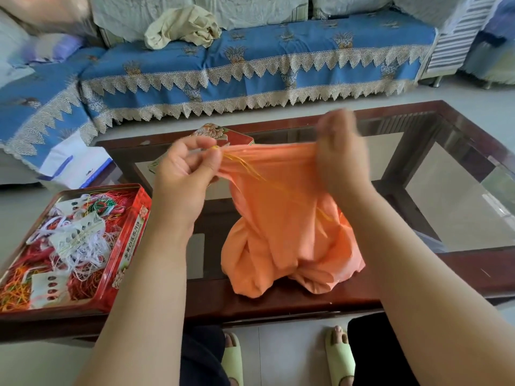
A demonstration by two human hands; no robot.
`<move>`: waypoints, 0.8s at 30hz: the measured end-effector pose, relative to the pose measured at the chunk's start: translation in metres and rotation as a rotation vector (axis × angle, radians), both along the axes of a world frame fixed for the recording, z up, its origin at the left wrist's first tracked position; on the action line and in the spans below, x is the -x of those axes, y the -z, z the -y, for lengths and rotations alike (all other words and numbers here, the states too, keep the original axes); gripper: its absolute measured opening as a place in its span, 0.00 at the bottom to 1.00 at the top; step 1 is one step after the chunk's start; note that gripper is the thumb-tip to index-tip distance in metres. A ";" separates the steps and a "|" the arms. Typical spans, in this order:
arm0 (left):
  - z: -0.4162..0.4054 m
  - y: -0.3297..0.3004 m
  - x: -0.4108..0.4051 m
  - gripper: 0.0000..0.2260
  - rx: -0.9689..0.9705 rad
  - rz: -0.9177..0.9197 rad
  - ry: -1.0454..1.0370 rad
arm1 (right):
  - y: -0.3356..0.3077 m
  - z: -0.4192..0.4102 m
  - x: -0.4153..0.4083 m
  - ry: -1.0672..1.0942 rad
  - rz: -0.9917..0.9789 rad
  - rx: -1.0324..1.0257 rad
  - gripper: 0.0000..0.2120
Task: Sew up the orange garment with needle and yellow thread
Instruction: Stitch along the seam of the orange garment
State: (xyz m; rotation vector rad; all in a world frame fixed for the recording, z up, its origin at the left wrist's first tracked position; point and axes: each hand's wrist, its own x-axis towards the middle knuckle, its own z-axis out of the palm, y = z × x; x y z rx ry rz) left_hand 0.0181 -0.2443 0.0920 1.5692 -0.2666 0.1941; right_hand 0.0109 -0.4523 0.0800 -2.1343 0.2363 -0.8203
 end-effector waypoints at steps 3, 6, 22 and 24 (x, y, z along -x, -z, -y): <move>-0.006 0.009 -0.012 0.04 -0.144 0.135 -0.338 | -0.024 0.005 0.015 0.164 0.683 -0.002 0.07; -0.009 0.016 -0.022 0.03 -0.247 0.069 -0.368 | -0.016 0.003 0.013 0.120 0.427 0.071 0.08; -0.003 0.005 -0.005 0.06 -0.371 0.060 -0.194 | 0.012 -0.045 0.018 -0.433 -0.189 -0.278 0.10; -0.005 0.004 -0.005 0.07 -0.376 0.045 -0.197 | 0.014 -0.039 0.011 -0.417 -0.080 -0.263 0.08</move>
